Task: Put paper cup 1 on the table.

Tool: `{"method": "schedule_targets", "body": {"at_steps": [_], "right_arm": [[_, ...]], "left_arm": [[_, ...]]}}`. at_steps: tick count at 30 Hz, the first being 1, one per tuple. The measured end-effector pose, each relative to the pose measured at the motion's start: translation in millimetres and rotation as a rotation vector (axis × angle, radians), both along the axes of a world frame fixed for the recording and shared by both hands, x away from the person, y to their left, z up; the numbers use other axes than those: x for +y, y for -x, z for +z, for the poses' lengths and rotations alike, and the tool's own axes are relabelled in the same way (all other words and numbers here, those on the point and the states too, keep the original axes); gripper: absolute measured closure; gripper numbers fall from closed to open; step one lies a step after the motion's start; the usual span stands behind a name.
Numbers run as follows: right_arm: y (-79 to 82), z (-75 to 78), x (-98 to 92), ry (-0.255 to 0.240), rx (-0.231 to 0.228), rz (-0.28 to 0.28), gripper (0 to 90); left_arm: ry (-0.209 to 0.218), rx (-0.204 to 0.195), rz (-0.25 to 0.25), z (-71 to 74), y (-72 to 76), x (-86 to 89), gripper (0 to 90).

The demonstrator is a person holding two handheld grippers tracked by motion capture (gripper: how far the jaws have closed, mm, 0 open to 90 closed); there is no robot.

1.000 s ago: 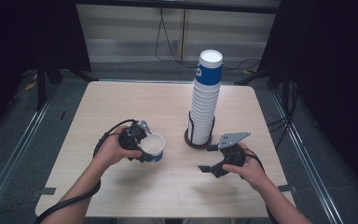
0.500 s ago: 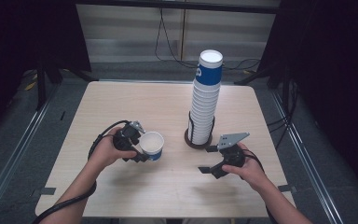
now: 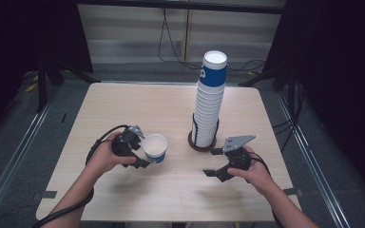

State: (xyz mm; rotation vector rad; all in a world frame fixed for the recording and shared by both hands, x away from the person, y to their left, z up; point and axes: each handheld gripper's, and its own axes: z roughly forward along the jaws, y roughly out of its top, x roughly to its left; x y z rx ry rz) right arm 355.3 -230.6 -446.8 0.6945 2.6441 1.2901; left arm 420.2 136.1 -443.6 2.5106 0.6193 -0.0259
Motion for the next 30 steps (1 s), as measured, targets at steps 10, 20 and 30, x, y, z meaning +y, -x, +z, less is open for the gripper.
{"method": "schedule_targets", "body": {"at_steps": [10,20,30], "right_arm": [[1.3,-0.8,-3.3,0.009,0.01,-0.004,14.3],[3.1,-3.4,-3.8,0.014,0.015,-0.003,14.3],[1.4,-2.0,-5.3,0.028,0.018,-0.007,14.3]], "left_arm": [[-0.018,0.017,0.003,19.6,1.2,11.8,17.5],[-0.024,0.024,-0.019,37.9,1.2,14.9,17.6],[-0.023,0.016,-0.025,64.4,-2.3,12.9,17.5]]}}
